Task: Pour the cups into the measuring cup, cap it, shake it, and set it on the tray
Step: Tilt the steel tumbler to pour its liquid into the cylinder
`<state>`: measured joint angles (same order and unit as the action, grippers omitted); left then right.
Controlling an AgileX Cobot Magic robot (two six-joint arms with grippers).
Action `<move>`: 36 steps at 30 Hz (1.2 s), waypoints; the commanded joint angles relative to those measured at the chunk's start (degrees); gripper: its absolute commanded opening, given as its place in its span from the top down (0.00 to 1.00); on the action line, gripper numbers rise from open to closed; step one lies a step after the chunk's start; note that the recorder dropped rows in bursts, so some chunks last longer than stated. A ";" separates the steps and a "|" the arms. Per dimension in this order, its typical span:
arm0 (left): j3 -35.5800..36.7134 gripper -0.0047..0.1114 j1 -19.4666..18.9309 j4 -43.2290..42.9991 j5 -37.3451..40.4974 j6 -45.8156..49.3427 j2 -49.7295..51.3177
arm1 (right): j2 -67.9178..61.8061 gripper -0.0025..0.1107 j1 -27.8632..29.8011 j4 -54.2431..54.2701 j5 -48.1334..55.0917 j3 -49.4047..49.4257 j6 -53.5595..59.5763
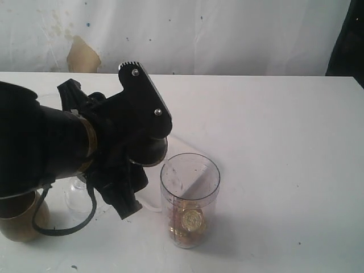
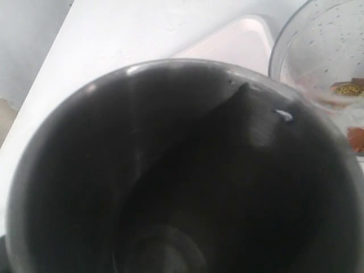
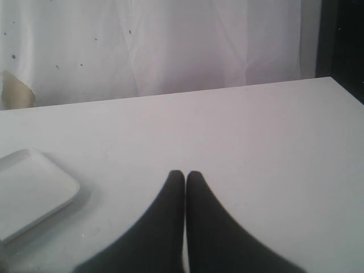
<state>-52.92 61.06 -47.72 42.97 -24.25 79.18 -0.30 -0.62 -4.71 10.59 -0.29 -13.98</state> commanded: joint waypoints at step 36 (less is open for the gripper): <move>-6.50 0.96 9.04 -15.87 16.66 1.38 8.30 | 0.30 0.98 -0.04 0.01 -0.31 0.29 0.16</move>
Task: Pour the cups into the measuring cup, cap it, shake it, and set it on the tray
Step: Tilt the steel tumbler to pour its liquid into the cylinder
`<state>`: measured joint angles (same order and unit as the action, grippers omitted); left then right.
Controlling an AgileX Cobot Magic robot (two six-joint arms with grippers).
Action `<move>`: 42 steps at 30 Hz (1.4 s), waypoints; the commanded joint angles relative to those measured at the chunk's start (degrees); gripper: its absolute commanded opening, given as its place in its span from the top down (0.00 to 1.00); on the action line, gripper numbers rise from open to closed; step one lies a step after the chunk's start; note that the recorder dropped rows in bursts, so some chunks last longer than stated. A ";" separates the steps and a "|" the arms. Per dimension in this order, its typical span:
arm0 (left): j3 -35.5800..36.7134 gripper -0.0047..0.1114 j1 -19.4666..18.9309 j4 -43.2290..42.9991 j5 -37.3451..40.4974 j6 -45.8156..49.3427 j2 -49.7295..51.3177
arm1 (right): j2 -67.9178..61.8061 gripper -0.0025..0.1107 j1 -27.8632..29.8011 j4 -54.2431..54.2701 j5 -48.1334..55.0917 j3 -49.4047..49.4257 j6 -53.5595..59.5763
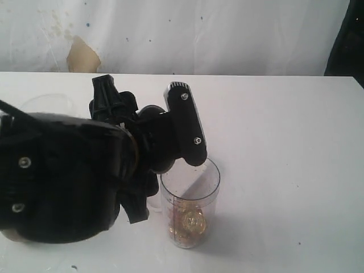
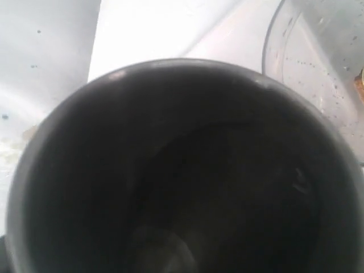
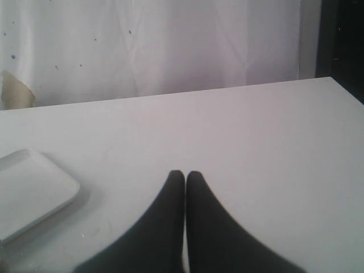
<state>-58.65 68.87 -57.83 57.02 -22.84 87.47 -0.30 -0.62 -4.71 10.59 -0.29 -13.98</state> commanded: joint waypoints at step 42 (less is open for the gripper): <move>-0.77 0.96 1.55 -19.68 2.76 4.93 0.01 | 0.30 0.98 -0.04 0.01 -0.31 0.29 0.16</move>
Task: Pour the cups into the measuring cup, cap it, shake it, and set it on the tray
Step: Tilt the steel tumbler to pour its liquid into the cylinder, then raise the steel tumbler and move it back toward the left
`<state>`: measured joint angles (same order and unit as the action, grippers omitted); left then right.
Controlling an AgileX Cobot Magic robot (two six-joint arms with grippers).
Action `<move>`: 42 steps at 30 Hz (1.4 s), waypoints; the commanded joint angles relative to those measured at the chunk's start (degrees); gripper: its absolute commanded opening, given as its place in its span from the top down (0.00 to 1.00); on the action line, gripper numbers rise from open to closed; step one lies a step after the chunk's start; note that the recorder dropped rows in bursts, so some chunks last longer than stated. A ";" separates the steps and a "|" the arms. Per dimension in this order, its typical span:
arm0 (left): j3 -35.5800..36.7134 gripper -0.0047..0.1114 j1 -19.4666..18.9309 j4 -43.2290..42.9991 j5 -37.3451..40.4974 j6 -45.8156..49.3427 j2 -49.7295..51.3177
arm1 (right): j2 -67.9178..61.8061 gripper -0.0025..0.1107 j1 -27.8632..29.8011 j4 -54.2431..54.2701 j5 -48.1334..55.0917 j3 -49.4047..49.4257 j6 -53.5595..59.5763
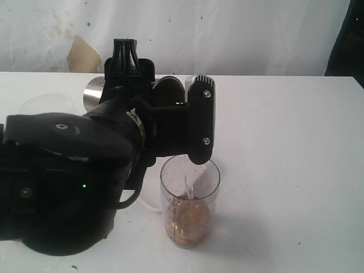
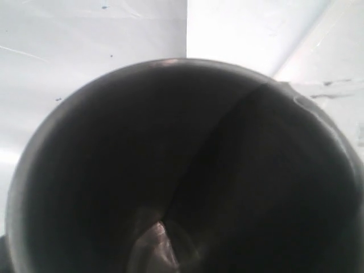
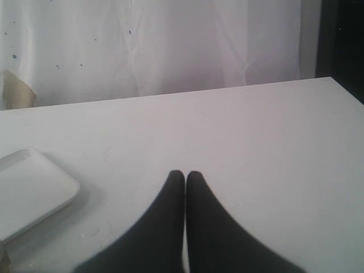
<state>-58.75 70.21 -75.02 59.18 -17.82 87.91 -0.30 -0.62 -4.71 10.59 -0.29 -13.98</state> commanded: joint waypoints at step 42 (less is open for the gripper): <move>0.68 0.96 -29.64 23.80 -51.66 -31.60 -7.14 | 0.30 0.98 -0.04 0.01 -0.31 0.29 0.16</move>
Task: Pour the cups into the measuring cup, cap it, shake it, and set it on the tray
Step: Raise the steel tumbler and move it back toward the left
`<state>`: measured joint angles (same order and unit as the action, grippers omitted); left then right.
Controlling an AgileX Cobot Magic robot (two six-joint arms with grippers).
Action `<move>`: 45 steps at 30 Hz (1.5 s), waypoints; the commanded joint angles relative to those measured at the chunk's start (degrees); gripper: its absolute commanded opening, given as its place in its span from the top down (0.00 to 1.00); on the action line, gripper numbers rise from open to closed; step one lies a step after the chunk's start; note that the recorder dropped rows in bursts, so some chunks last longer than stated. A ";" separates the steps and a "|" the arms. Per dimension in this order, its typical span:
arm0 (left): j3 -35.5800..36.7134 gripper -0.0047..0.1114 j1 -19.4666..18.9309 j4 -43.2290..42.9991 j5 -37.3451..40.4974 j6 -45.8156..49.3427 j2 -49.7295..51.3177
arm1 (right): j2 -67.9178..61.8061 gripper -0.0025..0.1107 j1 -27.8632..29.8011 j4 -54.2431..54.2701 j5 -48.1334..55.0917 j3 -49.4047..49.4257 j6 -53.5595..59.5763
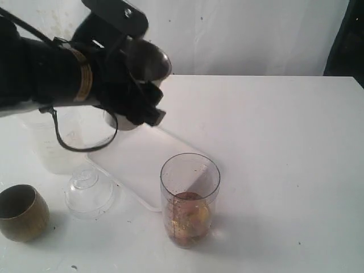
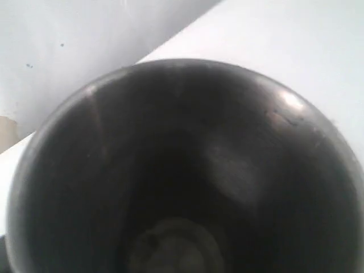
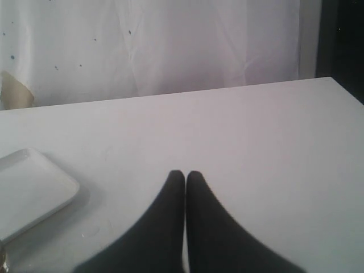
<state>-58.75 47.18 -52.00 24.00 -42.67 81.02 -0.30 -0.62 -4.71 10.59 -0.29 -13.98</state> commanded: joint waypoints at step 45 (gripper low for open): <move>-21.37 0.96 -17.88 18.02 -47.15 12.76 44.45 | 0.30 0.98 -0.04 0.12 -0.31 0.29 0.16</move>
<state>-79.26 29.04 -33.76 -22.68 -29.89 124.96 -0.30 -0.62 -4.71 10.59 -0.29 -13.98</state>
